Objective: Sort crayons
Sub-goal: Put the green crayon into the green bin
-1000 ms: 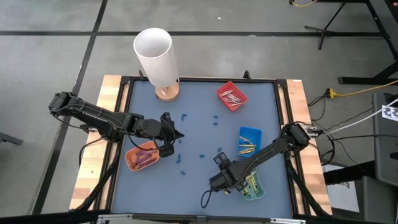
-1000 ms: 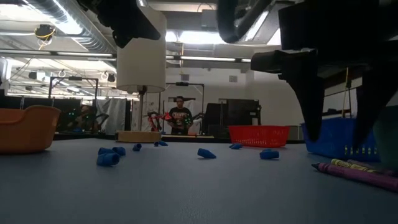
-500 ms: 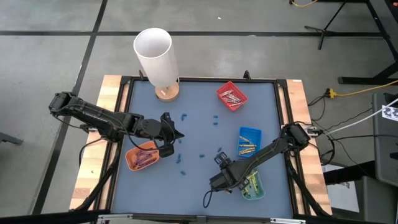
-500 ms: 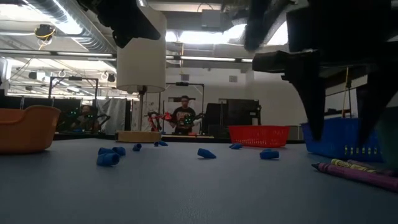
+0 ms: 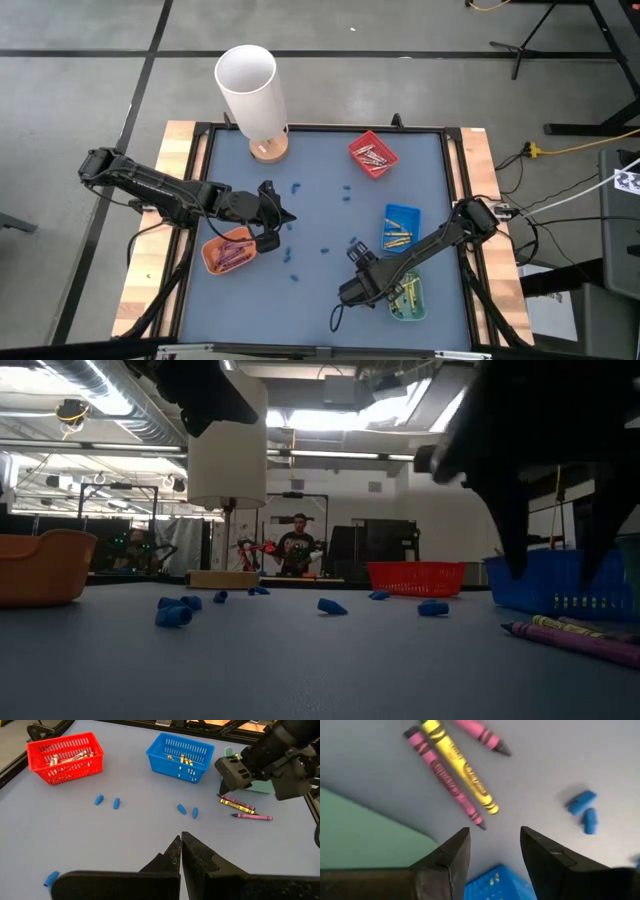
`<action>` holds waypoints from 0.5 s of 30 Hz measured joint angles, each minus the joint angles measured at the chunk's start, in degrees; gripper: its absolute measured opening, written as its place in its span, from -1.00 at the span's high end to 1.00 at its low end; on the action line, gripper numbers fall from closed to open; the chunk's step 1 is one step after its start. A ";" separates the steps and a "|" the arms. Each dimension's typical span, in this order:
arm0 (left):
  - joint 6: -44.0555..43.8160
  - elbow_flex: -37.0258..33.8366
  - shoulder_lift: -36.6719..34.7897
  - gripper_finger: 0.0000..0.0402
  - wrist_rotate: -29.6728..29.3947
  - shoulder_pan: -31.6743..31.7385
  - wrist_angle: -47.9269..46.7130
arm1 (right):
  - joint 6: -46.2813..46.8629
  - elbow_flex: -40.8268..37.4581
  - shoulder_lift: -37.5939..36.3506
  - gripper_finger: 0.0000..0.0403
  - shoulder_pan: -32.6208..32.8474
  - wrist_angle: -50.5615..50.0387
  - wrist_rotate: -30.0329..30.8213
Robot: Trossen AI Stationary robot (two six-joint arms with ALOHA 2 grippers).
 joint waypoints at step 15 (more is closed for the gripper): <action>0.02 0.00 0.00 1.00 -0.02 -0.02 -0.02 | -9.33 0.44 -0.11 0.15 -0.02 4.67 -0.27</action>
